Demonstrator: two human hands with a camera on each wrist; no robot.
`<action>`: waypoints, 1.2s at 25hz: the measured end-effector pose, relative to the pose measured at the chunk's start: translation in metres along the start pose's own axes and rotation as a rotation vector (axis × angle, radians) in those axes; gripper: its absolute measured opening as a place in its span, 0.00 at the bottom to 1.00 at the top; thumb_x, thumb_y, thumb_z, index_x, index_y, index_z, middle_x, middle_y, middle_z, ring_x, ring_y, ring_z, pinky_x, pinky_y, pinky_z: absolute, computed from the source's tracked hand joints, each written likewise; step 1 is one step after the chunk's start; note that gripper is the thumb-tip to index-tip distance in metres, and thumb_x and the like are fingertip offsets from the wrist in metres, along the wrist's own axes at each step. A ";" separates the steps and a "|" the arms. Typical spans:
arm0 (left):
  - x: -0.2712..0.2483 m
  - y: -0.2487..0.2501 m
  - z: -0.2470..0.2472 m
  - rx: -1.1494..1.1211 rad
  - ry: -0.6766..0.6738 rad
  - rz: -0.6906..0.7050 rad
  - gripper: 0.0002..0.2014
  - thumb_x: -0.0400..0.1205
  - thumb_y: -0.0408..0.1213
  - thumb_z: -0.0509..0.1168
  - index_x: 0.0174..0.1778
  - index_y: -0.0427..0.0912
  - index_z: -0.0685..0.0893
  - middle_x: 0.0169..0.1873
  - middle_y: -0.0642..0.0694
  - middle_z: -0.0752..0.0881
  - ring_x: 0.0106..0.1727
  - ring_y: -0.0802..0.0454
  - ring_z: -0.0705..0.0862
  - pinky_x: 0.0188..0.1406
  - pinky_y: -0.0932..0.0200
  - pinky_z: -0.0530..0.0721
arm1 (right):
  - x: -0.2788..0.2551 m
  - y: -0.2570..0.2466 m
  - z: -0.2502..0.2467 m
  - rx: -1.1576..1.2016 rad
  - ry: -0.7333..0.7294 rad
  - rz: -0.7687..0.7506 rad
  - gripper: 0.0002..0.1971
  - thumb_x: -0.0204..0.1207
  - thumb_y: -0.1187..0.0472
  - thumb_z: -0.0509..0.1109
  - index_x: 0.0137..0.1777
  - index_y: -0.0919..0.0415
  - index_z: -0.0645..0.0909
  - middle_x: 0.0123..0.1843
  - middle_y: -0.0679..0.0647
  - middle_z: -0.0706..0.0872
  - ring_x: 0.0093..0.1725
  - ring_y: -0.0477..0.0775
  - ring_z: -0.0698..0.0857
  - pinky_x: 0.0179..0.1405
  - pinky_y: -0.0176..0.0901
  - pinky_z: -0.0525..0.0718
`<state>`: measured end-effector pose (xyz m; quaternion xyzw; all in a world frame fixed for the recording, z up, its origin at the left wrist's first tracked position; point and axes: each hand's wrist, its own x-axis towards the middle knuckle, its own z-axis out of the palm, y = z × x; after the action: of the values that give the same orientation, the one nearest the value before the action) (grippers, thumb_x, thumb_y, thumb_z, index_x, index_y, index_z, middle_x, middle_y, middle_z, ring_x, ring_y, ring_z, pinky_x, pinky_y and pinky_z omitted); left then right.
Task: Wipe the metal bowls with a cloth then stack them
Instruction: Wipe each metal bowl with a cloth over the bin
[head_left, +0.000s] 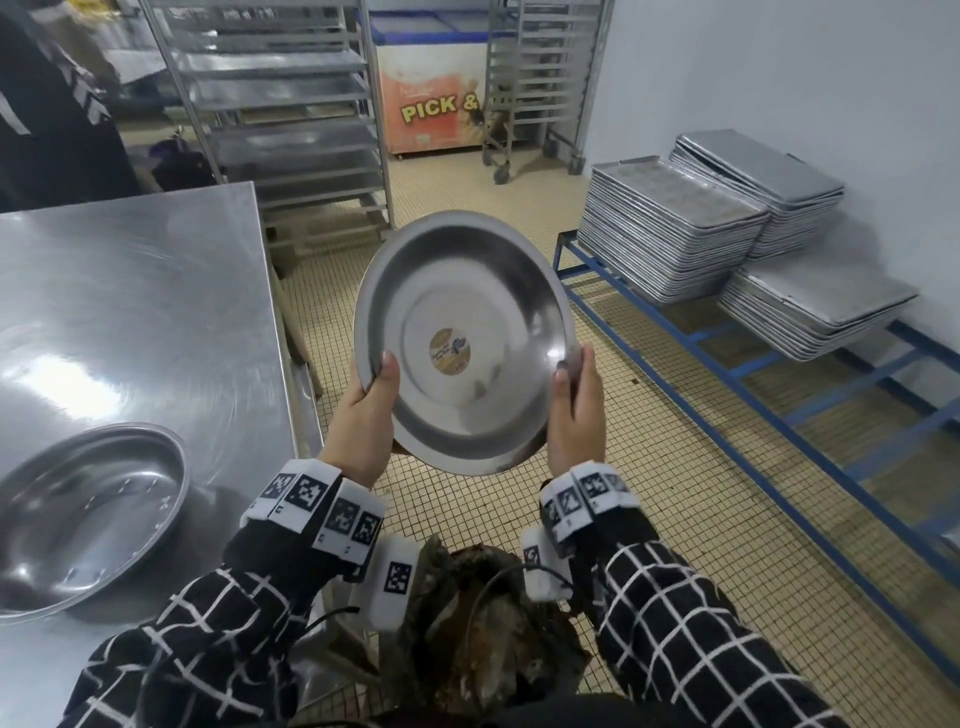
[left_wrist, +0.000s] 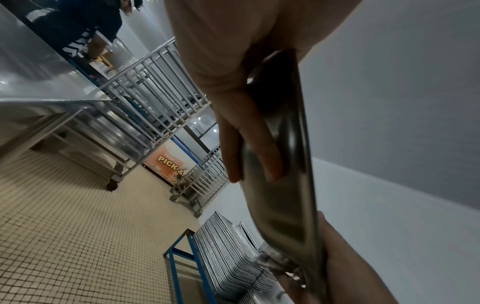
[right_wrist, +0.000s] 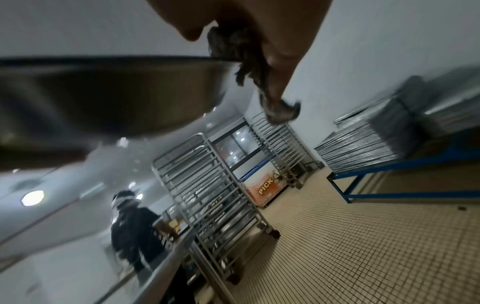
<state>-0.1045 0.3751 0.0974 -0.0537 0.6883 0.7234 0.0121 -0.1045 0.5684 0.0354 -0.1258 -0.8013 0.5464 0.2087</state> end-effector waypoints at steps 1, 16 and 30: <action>0.003 -0.002 -0.005 0.004 -0.017 -0.020 0.16 0.85 0.53 0.55 0.64 0.51 0.78 0.52 0.52 0.86 0.59 0.46 0.83 0.68 0.43 0.77 | 0.009 -0.005 -0.007 0.056 0.005 0.071 0.30 0.81 0.41 0.55 0.80 0.52 0.61 0.76 0.50 0.72 0.67 0.46 0.76 0.59 0.42 0.79; -0.015 -0.017 -0.007 0.054 -0.086 -0.048 0.07 0.79 0.43 0.68 0.50 0.52 0.79 0.48 0.46 0.88 0.52 0.43 0.88 0.55 0.42 0.86 | -0.008 -0.032 0.017 0.334 0.123 0.353 0.11 0.79 0.45 0.65 0.45 0.52 0.77 0.46 0.52 0.87 0.47 0.53 0.87 0.52 0.53 0.87; 0.010 -0.013 -0.066 0.007 -0.018 -0.009 0.17 0.87 0.46 0.55 0.69 0.43 0.73 0.53 0.50 0.83 0.54 0.53 0.83 0.51 0.66 0.82 | -0.064 -0.071 0.054 -0.067 -0.206 -0.021 0.15 0.83 0.46 0.58 0.66 0.45 0.77 0.58 0.44 0.86 0.56 0.42 0.84 0.52 0.41 0.87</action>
<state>-0.1096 0.3099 0.0803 -0.0504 0.6902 0.7215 0.0218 -0.0717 0.4698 0.0716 -0.0673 -0.8377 0.5270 0.1265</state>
